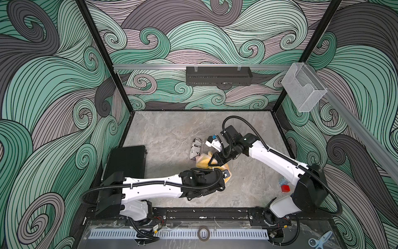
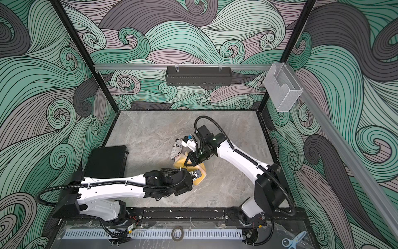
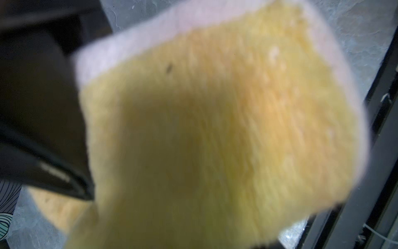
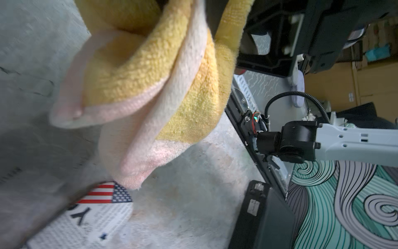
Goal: Wipe the eyeglass case
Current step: Wipe the dirt from the eyeglass case.
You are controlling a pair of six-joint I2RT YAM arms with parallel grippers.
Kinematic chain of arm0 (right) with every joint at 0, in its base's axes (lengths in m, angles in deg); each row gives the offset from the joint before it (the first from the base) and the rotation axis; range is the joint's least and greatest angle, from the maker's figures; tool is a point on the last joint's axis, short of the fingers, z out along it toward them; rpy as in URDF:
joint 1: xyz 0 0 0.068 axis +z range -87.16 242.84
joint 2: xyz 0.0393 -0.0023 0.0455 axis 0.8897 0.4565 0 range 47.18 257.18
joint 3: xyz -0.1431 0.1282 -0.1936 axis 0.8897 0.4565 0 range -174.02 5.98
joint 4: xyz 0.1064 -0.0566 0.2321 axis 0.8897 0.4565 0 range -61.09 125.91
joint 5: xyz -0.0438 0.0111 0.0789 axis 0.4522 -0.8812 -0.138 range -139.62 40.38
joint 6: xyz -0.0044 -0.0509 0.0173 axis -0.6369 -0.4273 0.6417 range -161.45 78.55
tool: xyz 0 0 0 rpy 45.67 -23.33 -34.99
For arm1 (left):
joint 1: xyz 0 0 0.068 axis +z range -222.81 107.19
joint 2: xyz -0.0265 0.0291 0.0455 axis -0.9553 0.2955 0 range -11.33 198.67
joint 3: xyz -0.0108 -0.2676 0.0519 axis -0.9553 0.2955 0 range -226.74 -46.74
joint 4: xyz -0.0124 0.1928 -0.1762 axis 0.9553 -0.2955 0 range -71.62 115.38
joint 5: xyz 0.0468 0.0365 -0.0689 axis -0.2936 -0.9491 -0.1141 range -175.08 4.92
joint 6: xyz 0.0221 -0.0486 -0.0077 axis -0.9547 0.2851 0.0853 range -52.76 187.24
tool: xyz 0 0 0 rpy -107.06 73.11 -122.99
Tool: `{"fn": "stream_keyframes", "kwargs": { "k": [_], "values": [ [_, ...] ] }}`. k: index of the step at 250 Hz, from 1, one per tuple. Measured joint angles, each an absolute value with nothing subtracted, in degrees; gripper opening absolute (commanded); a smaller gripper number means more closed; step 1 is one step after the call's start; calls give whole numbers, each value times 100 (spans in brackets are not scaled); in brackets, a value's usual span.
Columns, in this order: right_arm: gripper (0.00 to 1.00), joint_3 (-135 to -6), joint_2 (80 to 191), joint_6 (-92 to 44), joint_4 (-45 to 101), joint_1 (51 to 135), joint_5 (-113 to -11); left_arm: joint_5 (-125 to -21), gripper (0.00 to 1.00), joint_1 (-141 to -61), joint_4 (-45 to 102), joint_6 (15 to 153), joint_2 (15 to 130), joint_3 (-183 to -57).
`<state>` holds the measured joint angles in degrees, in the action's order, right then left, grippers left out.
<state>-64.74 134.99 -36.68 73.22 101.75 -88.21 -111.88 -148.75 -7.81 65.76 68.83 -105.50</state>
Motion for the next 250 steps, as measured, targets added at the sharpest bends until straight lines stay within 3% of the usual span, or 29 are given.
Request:
{"fn": "stream_keyframes", "kwargs": {
  "k": [97, 151, 250],
  "values": [
    [0, -5523, 12870, -3353, 7250, 9176, -8165, -11455, 49, -14908, -746, 7160, 6649, -10056],
    [0, -5272, 12041, -3075, 7432, 9120, -7691, -11859, 47, -14738, -814, 8222, 6341, -9663],
    [0, -4878, 11038, -2597, 6962, 9395, -7608, -11348, 48, -13066, -1187, 10425, 6160, -8813]
  ]
}}
